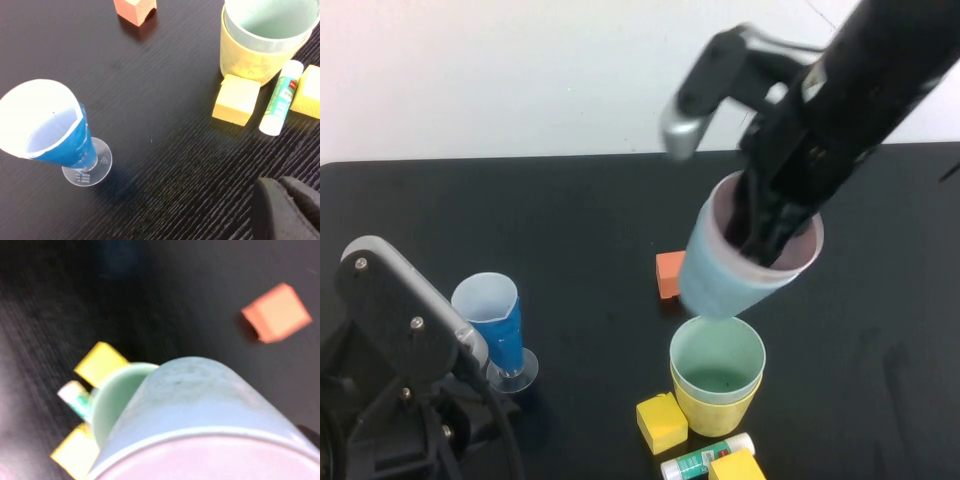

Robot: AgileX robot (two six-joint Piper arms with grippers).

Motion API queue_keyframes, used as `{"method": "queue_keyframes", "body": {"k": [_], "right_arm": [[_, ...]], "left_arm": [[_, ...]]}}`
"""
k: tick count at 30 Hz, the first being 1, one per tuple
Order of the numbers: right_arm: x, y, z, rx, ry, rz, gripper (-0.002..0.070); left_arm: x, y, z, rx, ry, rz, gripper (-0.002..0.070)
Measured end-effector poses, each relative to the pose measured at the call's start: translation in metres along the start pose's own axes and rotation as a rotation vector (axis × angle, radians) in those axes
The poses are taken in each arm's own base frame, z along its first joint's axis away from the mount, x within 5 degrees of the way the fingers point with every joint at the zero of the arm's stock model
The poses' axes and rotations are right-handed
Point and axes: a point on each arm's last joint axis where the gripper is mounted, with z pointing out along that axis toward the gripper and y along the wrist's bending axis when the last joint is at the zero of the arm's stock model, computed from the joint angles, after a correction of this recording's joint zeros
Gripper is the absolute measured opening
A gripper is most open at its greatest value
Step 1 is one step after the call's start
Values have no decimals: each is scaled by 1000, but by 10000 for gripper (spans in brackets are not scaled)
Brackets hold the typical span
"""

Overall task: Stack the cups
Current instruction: Place the blue cup on the green cup

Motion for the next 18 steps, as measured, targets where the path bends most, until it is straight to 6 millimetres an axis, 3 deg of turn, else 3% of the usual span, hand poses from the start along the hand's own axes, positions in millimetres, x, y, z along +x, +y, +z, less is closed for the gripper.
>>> {"method": "queue_keyframes", "body": {"k": [3, 10, 18], "right_arm": [[-7, 9, 12, -29, 18, -37, 72], [-9, 6, 43, -66, 79, -25, 72], [-9, 7, 37, -59, 66, -27, 71]], "left_arm": [[0, 0, 0, 0, 0, 0, -1], [0, 0, 0, 0, 0, 2, -1], [0, 1, 0, -11, 0, 21, -1]]}}
